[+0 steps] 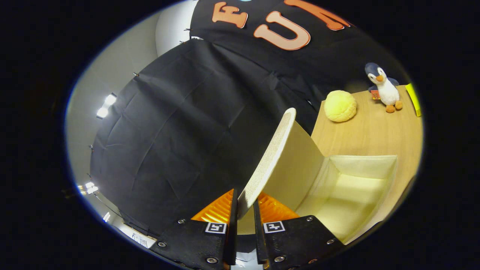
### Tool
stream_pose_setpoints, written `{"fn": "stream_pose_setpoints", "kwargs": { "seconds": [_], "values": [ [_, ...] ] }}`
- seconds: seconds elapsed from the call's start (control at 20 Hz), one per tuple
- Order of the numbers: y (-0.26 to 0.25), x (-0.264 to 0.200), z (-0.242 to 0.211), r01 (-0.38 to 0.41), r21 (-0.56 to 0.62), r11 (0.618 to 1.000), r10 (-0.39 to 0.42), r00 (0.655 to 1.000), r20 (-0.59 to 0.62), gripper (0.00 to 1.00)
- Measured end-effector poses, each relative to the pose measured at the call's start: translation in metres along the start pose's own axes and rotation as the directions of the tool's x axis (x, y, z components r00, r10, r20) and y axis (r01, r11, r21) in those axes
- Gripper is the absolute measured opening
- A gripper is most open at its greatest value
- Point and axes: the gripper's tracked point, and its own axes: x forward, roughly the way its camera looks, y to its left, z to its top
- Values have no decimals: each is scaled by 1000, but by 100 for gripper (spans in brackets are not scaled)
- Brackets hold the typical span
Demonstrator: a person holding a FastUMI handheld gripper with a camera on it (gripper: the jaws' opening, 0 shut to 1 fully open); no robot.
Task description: Open the storage box then place both shoes into the box .Put the left shoe in first, then the right shoe, with the right side of both shoes facing outward in a uniform manner.
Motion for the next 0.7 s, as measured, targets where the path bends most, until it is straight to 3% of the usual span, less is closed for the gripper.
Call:
{"fn": "stream_pose_setpoints", "kwargs": {
  "seconds": [0.2, 0.5, 0.7],
  "values": [
    [30, 57, -15, 11, -63, 998, -14, 998, -54, 22],
    [28, 118, -36, 86, -70, 994, -92, 992, -86, 24],
    [10, 110, -31, 132, -100, 986, -137, 990, -44, 58]
  ]
}}
